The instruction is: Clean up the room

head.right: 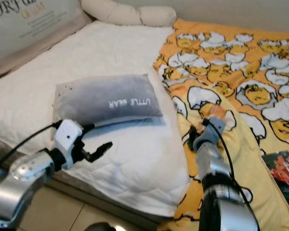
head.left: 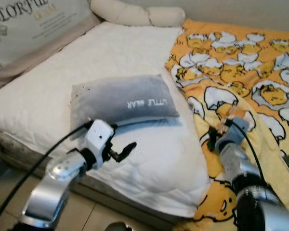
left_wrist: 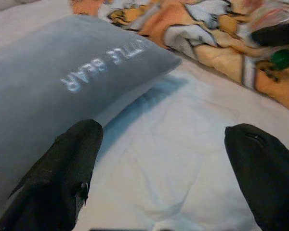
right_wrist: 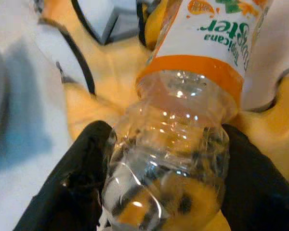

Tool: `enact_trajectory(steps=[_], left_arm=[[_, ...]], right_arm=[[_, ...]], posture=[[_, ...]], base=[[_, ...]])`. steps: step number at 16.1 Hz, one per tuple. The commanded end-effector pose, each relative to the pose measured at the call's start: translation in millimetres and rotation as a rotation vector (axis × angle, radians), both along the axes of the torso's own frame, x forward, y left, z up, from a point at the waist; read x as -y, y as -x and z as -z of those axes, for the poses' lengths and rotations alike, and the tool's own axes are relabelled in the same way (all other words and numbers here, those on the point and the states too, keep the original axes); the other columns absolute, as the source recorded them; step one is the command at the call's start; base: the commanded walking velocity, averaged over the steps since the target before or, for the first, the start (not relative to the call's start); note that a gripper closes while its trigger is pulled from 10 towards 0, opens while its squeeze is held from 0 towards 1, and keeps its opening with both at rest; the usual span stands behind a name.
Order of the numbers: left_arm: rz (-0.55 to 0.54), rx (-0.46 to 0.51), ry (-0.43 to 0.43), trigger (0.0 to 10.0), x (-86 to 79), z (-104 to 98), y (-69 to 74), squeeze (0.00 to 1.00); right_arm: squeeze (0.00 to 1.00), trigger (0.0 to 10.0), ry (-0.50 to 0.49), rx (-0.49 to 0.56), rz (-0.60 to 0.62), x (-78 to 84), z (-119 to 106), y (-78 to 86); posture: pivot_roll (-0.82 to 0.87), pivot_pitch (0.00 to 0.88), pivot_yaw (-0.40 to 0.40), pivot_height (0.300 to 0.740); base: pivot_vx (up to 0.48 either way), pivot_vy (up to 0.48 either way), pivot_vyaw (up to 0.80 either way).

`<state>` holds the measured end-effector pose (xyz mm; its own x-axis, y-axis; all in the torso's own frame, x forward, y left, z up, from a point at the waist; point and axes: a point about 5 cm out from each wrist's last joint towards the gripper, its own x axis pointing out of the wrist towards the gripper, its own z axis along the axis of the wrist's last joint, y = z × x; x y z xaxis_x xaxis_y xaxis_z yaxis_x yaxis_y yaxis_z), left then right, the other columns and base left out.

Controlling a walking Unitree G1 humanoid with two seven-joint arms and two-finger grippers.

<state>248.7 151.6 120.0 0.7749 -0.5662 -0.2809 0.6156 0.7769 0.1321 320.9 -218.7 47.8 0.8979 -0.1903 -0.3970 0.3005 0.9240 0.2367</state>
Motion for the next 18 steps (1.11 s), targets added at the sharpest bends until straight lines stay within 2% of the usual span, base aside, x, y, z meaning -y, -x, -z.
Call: enact_trajectory(steps=[1,2,3,4,6,8,10,11,15,18], left_arm=[[-0.061,0.012,-0.017,10.0,-6.8,1,-0.8,0.00],[-0.110,0.028,-0.028,10.0,-8.3,3,-1.5,0.00],[-0.188,0.046,-0.038,10.0,-12.1,3,-4.2,0.00],[-0.282,0.067,-0.018,10.0,-17.4,2,-7.0,0.00],[-0.409,0.092,0.016,10.0,-21.1,2,-5.2,0.00],[-0.452,0.115,0.005,10.0,-21.0,3,-1.1,0.00],[-0.511,0.118,0.022,10.0,-23.6,6,3.3,0.00],[-0.554,0.113,0.011,10.0,-28.1,8,2.6,0.00],[-0.578,0.086,0.034,10.0,-26.9,11,1.0,0.00],[-0.556,0.152,0.001,10.0,-25.8,3,-2.8,0.00]], right_arm=[[0.00,0.0,0.034,0.107,-0.059,-9.9,-23,-5.3],[0.00,0.0,0.093,0.178,-0.111,-20.5,-37,1.3],[0.00,2.6,0.146,0.247,-0.151,-31.5,-49,6.9],[0.00,10.0,0.172,0.263,-0.195,-43.9,-57,11.8],[0.00,10.0,0.197,0.294,-0.278,-58.6,-62,25.2],[0.00,10.0,0.234,0.249,-0.365,-67.4,-52,40.2],[0.00,10.0,0.214,0.209,-0.393,-74.9,-49,54.9],[0.00,10.0,0.220,0.206,-0.394,-75.1,-52,55.8],[0.00,10.0,0.223,0.195,-0.377,-69.0,-55,54.2],[0.00,10.0,0.224,0.173,-0.387,-65.1,-55,52.8]], posture=[[0.12,0.000,0.066,0.740],[0.12,0.000,0.063,0.740],[0.11,0.000,0.061,0.740],[0.10,0.000,0.052,0.740],[0.11,0.000,0.031,0.740],[0.12,0.000,0.015,0.740],[0.13,0.000,0.004,0.740],[0.13,0.000,0.010,0.740],[0.11,0.000,0.029,0.740],[0.11,0.000,0.035,0.740]], base=[[0.000,0.000,0.00],[0.000,0.000,0.00],[0.000,0.000,0.00],[0.000,0.000,0.00],[0.000,0.000,0.40],[0.000,0.000,0.80],[0.000,0.000,0.80],[0.000,0.000,0.80],[0.000,0.000,0.80],[0.000,0.000,0.80]])
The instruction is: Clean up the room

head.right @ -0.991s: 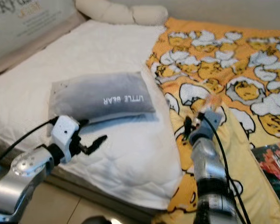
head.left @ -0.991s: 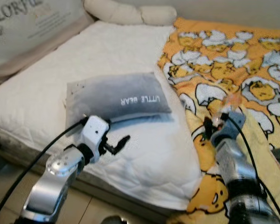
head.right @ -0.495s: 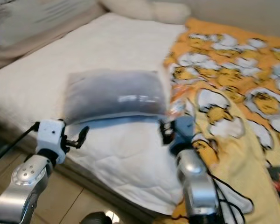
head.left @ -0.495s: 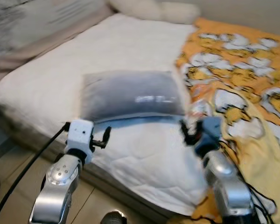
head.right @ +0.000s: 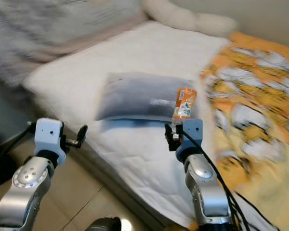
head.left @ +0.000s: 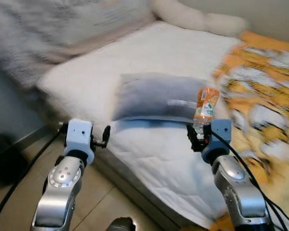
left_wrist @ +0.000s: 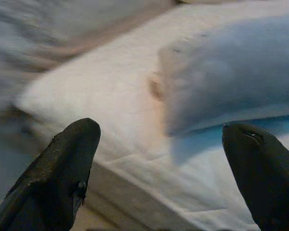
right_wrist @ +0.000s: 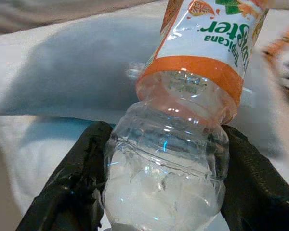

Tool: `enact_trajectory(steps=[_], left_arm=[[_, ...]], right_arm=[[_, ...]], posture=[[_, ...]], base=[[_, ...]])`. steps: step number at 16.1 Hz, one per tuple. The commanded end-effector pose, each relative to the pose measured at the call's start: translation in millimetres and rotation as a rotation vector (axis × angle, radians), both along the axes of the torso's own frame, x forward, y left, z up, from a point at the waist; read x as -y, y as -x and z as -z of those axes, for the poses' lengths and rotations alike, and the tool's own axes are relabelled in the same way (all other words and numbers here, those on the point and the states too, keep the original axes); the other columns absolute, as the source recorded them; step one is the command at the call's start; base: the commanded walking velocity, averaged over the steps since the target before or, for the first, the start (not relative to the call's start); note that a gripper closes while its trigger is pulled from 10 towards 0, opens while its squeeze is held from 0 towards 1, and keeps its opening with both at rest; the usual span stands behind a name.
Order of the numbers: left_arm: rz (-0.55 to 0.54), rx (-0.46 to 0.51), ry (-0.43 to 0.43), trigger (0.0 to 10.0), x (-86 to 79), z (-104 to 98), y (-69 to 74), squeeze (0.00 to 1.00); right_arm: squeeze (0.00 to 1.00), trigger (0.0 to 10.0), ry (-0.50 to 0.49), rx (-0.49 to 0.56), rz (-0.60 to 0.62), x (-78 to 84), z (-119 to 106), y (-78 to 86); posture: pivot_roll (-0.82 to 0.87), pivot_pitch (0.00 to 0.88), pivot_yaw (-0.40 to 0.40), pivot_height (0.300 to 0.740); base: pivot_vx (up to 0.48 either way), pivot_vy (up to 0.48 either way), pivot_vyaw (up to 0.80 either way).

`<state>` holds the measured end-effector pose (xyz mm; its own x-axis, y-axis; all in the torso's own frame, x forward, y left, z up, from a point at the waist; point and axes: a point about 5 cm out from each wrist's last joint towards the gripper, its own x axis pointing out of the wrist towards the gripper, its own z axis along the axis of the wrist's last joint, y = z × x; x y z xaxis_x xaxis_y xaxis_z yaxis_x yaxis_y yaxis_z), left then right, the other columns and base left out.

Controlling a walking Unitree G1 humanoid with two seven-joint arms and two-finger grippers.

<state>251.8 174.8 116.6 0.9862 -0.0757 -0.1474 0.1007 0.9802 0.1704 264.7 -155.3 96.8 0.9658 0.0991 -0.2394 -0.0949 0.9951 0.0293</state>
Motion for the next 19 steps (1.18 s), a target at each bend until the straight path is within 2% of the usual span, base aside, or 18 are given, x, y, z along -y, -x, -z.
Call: enact_trajectory(steps=[1,8,19], left_arm=[[-0.016,0.014,-0.034,10.0,-3.2,-1,0.1,0.00],[-0.003,0.018,-0.023,10.0,-3.1,-1,-0.7,0.00],[-0.026,0.030,-0.027,10.0,-7.8,-4,-2.7,0.00]], right_arm=[[0.00,10.0,-0.013,0.006,-0.013,-2.4,-5,-3.2],[0.00,10.0,-0.025,-0.043,-0.071,-13.1,0,-1.9],[0.00,10.0,-0.013,-0.062,-0.155,-25.5,3,-8.6]], posture=[[0.12,0.000,0.033,0.740],[0.12,0.000,0.037,0.740],[0.14,0.000,0.030,0.740]], base=[[0.000,0.000,0.80],[0.000,0.000,0.80],[0.360,0.000,0.80]])
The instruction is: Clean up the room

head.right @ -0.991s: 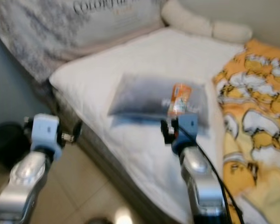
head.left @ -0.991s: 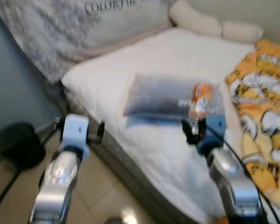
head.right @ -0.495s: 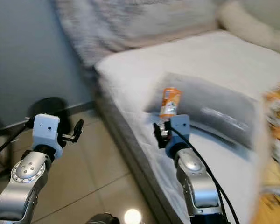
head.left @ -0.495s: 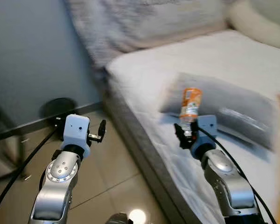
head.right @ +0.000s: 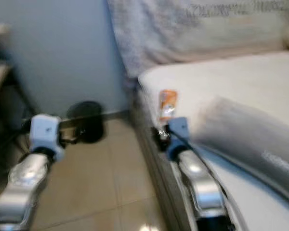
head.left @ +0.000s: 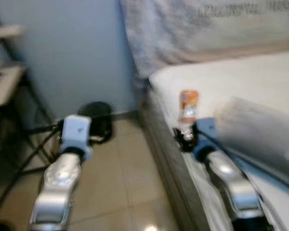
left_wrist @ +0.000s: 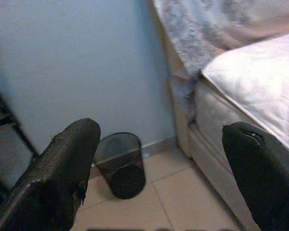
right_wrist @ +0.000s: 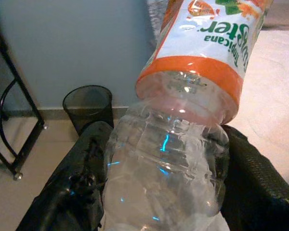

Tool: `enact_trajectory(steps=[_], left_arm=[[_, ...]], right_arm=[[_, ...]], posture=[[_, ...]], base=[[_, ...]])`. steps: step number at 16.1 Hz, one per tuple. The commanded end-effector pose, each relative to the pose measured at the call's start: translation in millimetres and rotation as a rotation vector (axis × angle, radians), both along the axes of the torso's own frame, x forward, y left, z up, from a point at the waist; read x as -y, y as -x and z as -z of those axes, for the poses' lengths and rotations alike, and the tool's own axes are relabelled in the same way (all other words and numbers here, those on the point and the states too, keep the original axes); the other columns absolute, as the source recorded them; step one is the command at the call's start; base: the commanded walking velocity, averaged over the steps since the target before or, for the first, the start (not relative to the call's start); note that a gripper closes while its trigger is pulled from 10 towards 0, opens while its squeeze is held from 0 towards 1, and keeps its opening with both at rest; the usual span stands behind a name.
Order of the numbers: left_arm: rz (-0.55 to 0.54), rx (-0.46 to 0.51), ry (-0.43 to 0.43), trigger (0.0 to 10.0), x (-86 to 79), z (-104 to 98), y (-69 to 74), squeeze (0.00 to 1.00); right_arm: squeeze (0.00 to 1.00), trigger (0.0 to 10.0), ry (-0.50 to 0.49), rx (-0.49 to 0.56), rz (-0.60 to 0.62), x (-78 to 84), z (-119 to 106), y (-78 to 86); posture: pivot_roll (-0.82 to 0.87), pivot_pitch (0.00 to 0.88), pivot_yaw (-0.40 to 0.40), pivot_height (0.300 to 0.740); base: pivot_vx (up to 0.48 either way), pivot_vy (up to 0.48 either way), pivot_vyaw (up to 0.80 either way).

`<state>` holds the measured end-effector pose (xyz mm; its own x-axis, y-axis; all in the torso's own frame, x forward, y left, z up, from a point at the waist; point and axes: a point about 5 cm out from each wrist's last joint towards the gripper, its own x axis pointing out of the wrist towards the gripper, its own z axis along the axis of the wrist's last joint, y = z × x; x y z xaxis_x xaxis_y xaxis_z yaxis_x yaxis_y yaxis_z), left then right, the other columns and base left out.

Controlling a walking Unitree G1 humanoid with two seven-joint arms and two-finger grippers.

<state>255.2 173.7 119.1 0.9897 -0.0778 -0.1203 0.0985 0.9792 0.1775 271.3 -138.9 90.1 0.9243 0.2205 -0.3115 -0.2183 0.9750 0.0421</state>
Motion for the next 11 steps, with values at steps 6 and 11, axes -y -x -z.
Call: enact_trajectory(steps=[6,11], left_arm=[[-0.029,0.007,-0.030,10.0,-9.0,-2,-2.0,0.00],[-0.031,0.005,-0.042,10.0,-13.8,-1,-3.9,0.00]], right_arm=[[0.00,10.0,0.029,0.031,0.031,-6.2,-2,-6.2],[0.00,10.0,0.105,0.051,0.112,4.0,2,-7.9]], posture=[[0.15,0.000,0.023,0.740],[0.15,0.000,0.025,0.740]], base=[[0.394,0.000,0.38],[0.392,0.000,0.00]])
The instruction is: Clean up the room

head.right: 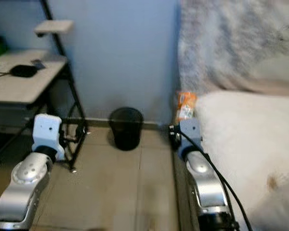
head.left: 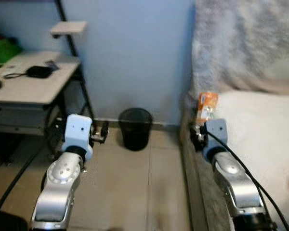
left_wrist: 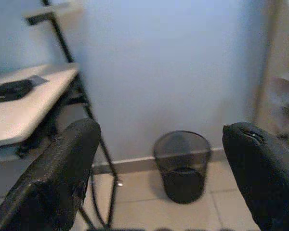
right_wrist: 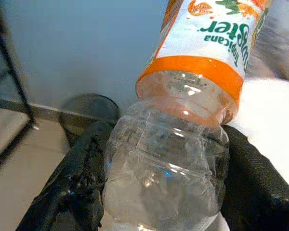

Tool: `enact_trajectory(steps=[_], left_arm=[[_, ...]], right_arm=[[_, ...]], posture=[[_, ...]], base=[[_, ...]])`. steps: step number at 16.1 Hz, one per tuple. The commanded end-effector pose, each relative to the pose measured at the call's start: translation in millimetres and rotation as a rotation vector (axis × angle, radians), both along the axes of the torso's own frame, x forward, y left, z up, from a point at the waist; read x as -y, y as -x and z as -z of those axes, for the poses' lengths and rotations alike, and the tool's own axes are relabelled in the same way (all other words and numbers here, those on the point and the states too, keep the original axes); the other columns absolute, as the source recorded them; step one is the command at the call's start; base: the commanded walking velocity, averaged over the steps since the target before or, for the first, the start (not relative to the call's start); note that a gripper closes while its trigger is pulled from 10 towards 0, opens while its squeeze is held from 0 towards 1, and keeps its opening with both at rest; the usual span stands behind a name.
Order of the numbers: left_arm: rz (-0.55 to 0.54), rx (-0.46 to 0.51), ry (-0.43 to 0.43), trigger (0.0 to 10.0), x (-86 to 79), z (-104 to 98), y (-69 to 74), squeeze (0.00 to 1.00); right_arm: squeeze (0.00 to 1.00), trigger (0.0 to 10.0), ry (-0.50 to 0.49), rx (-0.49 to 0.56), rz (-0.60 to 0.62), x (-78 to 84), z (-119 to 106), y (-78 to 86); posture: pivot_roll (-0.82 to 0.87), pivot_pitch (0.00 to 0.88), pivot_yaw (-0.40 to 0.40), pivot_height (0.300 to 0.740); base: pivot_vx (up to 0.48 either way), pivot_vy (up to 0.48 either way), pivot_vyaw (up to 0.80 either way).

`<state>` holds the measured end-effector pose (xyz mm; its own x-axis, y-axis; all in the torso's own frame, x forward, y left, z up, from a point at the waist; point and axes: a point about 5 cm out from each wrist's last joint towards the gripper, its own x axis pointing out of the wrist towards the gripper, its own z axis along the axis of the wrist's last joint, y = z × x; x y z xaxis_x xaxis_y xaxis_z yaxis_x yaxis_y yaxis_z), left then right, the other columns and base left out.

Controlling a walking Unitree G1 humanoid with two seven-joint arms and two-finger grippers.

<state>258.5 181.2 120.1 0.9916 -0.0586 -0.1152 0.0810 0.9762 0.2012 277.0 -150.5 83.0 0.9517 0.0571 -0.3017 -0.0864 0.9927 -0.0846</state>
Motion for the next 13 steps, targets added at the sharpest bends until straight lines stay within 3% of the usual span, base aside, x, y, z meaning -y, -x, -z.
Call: enact_trajectory(steps=[1,13], left_arm=[[-0.009,-0.002,-0.022,10.0,-6.4,-0.8,-1.6,0.00],[0.068,-0.030,-0.019,10.0,2.3,4.3,-0.5,0.00]], right_arm=[[0.00,10.0,-0.011,0.026,-0.011,-6.4,-3.6,-2.0],[0.00,10.0,-0.013,0.025,-0.013,-5.8,1.2,-0.5]], posture=[[0.14,0.000,0.028,0.740],[0.14,0.000,0.025,0.740]], base=[[0.394,0.000,0.00],[0.392,0.000,0.00]])
